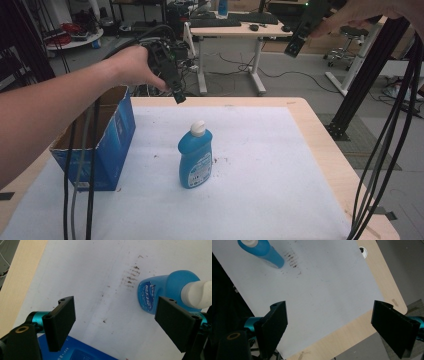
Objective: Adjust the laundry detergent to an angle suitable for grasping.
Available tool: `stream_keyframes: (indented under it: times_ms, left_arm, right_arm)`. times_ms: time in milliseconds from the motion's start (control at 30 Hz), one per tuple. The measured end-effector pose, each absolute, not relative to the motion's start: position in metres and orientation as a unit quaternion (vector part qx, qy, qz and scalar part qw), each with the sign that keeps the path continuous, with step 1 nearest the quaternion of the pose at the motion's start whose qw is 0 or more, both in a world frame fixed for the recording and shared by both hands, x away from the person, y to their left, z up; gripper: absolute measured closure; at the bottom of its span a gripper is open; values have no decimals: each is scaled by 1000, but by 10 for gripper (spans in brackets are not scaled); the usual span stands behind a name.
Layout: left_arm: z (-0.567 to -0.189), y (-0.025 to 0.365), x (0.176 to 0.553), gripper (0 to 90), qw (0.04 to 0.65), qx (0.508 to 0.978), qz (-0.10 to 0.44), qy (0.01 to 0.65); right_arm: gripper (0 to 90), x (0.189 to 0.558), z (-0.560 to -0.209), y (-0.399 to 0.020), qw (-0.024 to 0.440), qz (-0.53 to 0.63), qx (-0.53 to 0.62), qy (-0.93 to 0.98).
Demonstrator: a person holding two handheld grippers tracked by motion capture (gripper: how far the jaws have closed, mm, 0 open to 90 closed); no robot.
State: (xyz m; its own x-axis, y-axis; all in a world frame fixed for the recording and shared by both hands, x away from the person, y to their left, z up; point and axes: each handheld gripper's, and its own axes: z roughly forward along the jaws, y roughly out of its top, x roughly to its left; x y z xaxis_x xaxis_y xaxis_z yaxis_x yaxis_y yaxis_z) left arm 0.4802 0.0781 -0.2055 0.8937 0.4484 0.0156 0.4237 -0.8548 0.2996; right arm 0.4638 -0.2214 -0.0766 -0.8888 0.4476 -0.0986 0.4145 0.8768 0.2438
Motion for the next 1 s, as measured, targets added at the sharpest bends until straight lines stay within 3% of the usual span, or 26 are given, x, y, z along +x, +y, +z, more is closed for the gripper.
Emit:
stream_keyframes:
  times_ms: [1000]
  left_arm:
    - [-201, 81, 474, 170, 146, 961, 45, 230]
  right_arm:
    - [130, 460, -83, -227, 73, 112, 224, 965]
